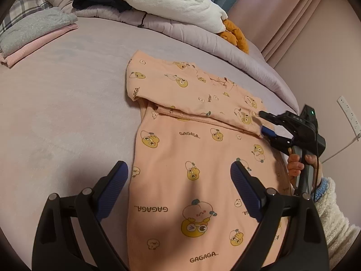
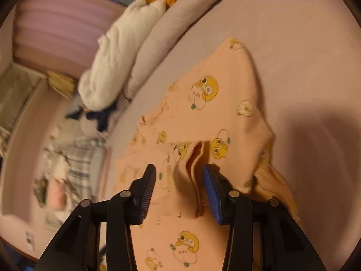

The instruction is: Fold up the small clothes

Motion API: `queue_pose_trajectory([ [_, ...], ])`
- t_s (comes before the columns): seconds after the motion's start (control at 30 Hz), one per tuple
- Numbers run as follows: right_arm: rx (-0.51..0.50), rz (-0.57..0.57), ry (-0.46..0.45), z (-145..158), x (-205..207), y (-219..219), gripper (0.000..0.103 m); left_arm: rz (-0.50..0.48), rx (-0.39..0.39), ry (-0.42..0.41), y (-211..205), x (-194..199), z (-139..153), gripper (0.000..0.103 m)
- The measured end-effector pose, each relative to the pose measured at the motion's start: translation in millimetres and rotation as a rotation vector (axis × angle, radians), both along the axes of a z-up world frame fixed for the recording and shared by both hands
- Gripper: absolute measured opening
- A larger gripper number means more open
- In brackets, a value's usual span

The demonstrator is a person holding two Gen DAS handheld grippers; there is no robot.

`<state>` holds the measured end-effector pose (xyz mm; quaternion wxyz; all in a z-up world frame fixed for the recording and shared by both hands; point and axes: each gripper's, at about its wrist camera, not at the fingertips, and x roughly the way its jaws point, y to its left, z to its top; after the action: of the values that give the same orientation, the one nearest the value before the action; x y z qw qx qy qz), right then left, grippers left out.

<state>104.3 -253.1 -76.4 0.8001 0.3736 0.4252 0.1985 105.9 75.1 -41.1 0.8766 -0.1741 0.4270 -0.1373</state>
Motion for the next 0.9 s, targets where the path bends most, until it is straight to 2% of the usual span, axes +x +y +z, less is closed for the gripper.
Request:
queue_pose_trajectory([
  [0.03,-0.035,0.012,-0.002,4,2,6,0.044,0.000,0.000,0.001,0,-1,-1,0.092],
  [0.07,-0.084,0.026,-0.011,9,3,12,0.031,-0.001,0.001,0.003,-1,-1,-1,0.092],
  [0.1,-0.155,0.050,-0.023,14,5,20,0.012,-0.002,0.002,0.005,-1,-1,-1,0.092],
  [0.13,-0.186,0.058,-0.034,17,6,22,0.009,-0.002,0.001,0.007,-2,-1,-1,0.092],
  [0.27,-0.224,0.035,-0.118,40,3,6,0.008,-0.012,0.009,0.003,-3,-3,1,0.092],
  [0.37,-0.209,-0.007,-0.126,52,4,-19,0.008,-0.015,0.016,-0.001,-3,-3,2,0.092],
  [0.47,-0.233,-0.038,-0.088,46,8,-41,0.008,-0.018,0.015,0.000,-4,-1,0,0.092],
  [0.53,-0.246,-0.017,-0.045,34,14,-38,0.008,-0.020,0.013,0.007,-5,0,-2,0.092],
  [0.63,-0.341,-0.028,0.023,19,22,-33,0.008,-0.016,0.016,0.021,-6,2,-4,0.092],
  [0.7,-0.343,-0.043,0.038,16,23,-33,0.012,-0.013,0.010,0.023,-3,0,-4,0.092],
  [0.77,-0.363,-0.084,-0.013,26,15,-32,0.017,-0.008,0.008,0.021,1,-2,-3,0.092],
  [0.83,-0.403,-0.116,-0.099,42,4,-30,0.027,-0.001,0.009,0.019,5,-3,-1,0.092],
  [0.9,-0.422,-0.120,-0.178,54,-5,-25,0.029,0.006,0.007,0.017,7,-5,-2,0.092],
])
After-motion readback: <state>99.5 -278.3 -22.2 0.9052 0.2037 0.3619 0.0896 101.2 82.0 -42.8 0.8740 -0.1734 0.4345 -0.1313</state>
